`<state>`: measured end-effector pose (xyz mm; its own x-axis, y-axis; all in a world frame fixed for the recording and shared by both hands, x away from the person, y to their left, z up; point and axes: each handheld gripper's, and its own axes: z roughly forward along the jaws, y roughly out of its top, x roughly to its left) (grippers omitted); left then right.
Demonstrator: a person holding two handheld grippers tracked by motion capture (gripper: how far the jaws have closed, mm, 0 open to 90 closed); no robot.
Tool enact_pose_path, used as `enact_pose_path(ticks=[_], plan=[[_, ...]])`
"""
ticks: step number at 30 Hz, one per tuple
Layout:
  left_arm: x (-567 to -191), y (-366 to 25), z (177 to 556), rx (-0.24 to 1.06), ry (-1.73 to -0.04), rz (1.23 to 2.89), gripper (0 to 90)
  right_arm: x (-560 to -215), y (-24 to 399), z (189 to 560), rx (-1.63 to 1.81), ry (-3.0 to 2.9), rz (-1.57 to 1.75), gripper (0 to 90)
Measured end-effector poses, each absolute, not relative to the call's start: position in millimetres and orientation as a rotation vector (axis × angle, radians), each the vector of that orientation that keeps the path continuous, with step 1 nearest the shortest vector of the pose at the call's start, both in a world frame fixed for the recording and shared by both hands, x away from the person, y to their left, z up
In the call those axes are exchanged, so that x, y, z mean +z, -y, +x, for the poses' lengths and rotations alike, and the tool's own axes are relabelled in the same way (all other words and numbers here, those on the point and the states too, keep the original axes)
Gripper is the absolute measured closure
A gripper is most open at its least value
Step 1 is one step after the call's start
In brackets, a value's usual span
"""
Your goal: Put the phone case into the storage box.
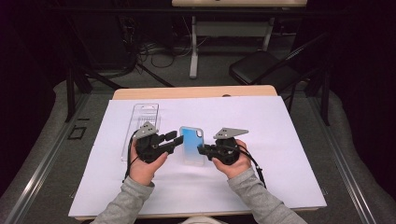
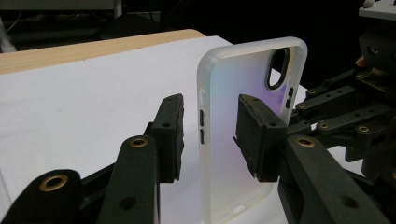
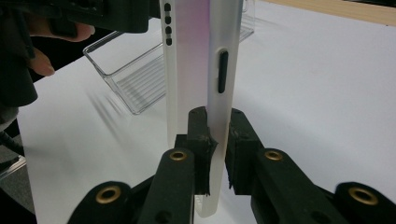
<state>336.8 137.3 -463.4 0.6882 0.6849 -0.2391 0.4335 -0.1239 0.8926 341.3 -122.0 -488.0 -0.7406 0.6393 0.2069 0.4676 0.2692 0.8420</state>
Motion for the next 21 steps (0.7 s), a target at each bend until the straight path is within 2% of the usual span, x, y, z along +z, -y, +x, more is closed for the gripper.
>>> enact_pose_path(ticks=[21], plan=[[-460, -115, 350, 0.361, -0.950, 1.749, 61.9, -486, 127, 346, 1.386, -2.259, 1.131, 81.9]])
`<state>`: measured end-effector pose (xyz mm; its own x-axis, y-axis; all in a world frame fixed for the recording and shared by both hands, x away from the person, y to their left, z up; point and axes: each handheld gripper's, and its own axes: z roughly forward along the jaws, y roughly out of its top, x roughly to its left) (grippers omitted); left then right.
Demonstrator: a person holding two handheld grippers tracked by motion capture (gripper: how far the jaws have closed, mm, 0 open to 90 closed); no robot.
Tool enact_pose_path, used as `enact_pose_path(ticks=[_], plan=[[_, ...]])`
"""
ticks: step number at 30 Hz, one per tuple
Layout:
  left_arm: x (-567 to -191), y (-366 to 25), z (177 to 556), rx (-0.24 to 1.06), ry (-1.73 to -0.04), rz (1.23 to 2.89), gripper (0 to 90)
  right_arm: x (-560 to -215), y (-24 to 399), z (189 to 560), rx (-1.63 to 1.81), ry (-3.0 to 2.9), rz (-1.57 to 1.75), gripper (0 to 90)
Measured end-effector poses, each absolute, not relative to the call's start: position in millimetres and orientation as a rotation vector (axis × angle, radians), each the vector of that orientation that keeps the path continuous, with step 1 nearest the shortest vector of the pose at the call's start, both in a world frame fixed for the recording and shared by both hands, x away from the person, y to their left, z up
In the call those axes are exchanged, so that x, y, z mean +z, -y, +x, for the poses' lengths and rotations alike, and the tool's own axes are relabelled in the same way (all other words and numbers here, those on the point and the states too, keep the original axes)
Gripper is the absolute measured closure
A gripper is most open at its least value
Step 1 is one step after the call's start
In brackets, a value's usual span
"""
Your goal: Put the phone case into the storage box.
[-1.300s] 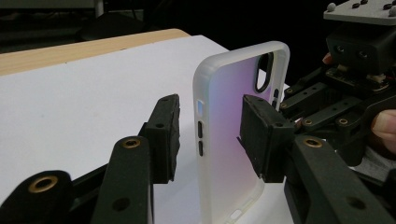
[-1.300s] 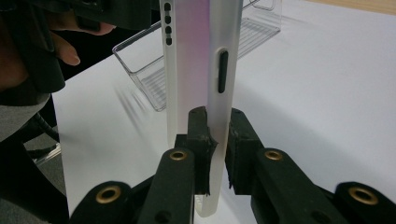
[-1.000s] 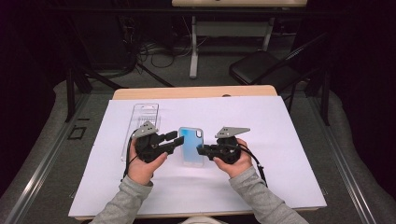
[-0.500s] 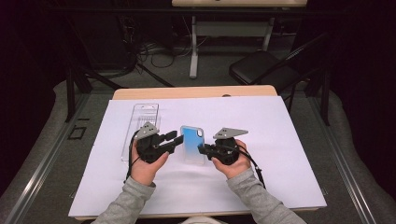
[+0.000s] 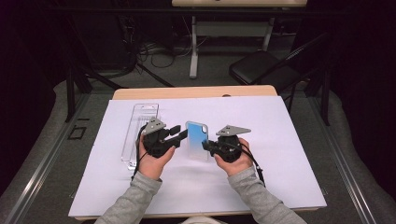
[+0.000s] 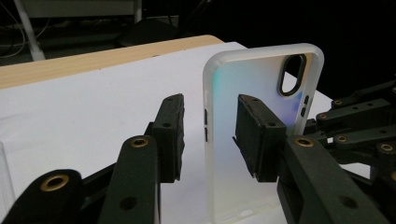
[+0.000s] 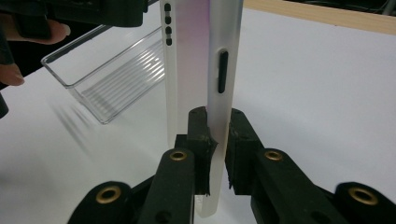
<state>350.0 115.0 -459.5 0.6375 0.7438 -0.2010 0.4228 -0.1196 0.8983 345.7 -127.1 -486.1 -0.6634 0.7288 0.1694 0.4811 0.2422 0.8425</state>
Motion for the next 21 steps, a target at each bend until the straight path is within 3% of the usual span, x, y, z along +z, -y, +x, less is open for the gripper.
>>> enact_pose_path(ticks=[21], plan=[[-468, -89, 363, 0.400, -0.988, 1.745, 69.5, -489, 132, 352, 1.345, -2.209, 1.208, 81.8]])
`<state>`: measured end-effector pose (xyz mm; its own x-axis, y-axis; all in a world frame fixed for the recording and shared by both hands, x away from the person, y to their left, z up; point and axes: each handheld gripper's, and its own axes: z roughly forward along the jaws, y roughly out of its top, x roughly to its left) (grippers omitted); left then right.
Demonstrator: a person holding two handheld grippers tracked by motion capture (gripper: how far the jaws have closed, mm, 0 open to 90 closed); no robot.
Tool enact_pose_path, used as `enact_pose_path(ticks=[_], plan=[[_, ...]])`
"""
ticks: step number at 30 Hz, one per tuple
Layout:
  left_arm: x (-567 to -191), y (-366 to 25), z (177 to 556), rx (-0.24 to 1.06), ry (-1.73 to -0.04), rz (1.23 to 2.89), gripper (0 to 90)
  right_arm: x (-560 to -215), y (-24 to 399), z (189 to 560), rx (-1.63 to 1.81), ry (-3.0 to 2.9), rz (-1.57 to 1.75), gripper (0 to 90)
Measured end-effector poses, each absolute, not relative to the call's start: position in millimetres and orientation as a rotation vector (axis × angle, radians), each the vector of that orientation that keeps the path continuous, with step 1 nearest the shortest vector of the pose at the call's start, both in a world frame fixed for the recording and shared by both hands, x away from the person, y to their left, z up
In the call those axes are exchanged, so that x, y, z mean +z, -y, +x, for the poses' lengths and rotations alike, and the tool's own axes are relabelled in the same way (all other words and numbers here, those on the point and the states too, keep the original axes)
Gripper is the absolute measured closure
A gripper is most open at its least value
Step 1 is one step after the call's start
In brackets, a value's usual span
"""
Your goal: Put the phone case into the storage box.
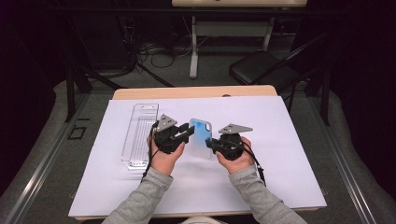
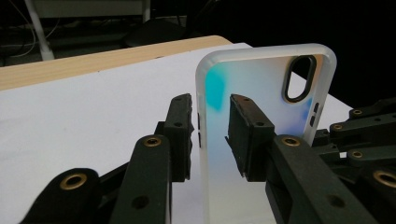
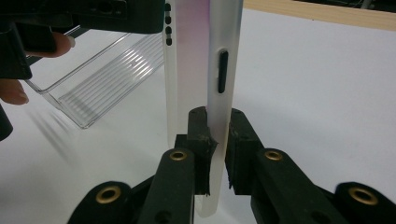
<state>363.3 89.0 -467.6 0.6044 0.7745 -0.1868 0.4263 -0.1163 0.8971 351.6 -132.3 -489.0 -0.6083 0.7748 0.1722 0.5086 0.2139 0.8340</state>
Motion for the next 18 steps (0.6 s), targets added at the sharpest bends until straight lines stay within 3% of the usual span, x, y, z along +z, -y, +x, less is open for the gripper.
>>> enact_pose_path(ticks=[18], plan=[[-472.2, -86.8, 368.2, 0.359, -1.042, 1.715, 79.9, -489.9, 132.2, 351.9, 1.342, -2.210, 1.208, 81.9]])
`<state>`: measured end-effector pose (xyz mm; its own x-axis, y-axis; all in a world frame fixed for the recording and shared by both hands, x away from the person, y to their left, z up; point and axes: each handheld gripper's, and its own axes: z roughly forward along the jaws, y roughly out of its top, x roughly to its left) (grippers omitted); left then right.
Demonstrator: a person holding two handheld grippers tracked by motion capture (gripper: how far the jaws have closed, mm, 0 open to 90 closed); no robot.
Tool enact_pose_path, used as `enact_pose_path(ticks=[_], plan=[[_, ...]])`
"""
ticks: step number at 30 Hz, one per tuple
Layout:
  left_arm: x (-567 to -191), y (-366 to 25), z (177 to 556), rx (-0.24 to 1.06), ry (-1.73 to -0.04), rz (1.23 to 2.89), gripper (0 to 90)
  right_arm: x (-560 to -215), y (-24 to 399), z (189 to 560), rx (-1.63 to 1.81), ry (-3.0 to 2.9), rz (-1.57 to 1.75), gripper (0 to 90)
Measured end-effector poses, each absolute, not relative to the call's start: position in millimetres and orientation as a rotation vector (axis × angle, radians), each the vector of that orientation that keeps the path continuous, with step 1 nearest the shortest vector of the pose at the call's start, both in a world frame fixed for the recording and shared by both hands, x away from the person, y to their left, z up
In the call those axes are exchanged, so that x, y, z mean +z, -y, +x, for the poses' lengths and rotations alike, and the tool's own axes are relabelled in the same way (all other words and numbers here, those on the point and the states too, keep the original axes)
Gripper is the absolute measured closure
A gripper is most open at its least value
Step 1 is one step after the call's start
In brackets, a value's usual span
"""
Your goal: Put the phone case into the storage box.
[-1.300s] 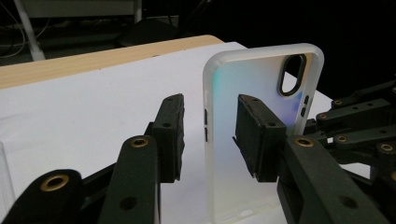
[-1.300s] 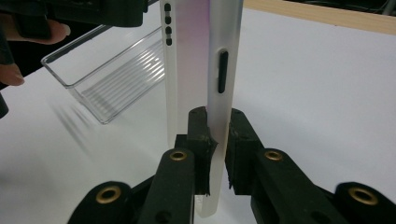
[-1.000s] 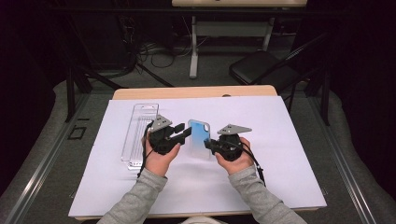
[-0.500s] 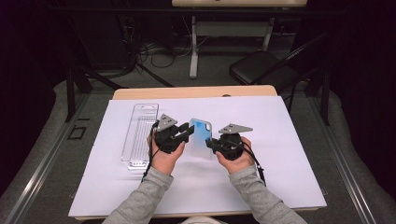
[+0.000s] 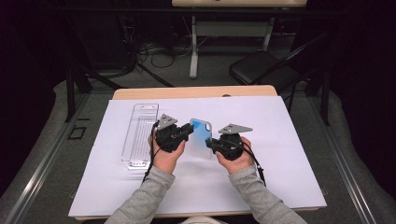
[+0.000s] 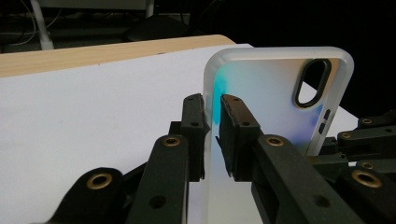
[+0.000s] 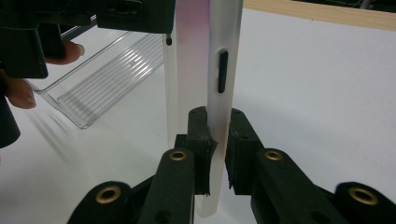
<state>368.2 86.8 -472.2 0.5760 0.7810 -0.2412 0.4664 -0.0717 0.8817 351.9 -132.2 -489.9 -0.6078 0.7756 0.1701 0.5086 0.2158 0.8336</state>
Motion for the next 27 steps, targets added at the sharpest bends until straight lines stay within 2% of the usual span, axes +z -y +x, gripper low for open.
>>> enact_pose_path(ticks=[27], plan=[[-474.2, -87.8, 368.8, 0.356, -1.066, 1.700, 86.8, -490.7, 131.2, 351.5, 1.345, -2.203, 1.203, 81.8]])
